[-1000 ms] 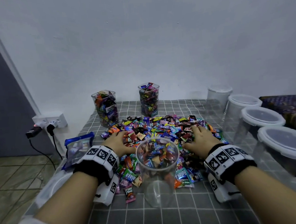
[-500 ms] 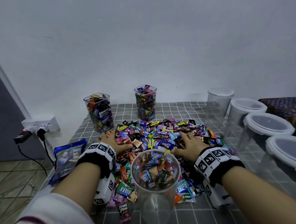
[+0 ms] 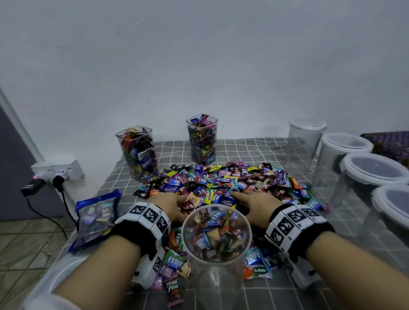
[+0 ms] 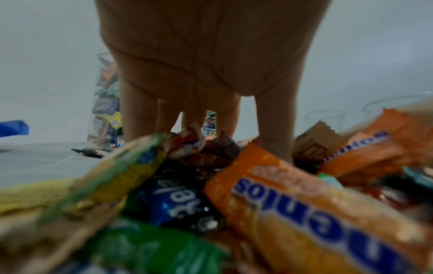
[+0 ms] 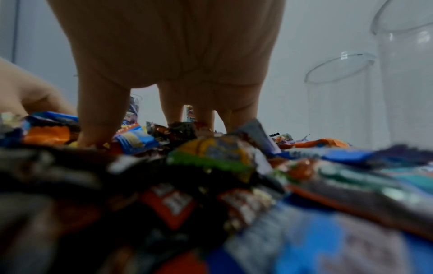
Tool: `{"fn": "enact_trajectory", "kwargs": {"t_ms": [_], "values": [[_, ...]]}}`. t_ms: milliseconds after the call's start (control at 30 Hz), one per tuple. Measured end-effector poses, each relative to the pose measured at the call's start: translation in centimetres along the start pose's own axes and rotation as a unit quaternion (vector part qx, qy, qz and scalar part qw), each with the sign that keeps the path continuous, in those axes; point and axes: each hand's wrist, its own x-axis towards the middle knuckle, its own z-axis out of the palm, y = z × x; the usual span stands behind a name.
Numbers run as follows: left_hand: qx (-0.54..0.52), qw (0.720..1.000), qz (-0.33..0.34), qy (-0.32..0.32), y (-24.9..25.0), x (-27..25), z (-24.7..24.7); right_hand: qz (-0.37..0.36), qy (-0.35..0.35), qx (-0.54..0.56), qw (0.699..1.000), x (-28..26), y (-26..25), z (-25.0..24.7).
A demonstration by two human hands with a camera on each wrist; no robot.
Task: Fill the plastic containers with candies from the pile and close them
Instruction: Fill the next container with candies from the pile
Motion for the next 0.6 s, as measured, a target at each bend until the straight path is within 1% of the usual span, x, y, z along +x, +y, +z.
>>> {"fn": "enact_trajectory", "kwargs": {"t_ms": [100,167,267,333,433,600], "values": [[0.018,1.000,0.008,0.005,0.5,-0.2,-0.3,-0.015,0.025,-0.003,1.000,-0.2,-0.2,-0.1],[0.020,0.999,0.016,0.020,0.8,-0.3,-0.4,-0.023,0.046,-0.010,0.999,-0.5,-0.5,-0.2],[0.013,0.998,0.022,0.053,0.7,-0.5,-0.3,-0.021,0.078,-0.018,0.997,-1.0,-0.7,-0.6],[-0.003,0.997,0.024,0.076,0.4,-0.6,0.0,-0.018,0.085,-0.029,0.996,-1.3,-0.8,-0.8],[-0.016,0.994,0.011,0.105,0.1,-0.9,0.3,-0.009,0.091,-0.034,0.995,-1.6,-0.7,-0.9],[-0.060,0.984,-0.015,0.165,0.1,-2.0,0.2,-0.005,0.131,-0.016,0.991,-2.1,-0.5,-1.0]]}}
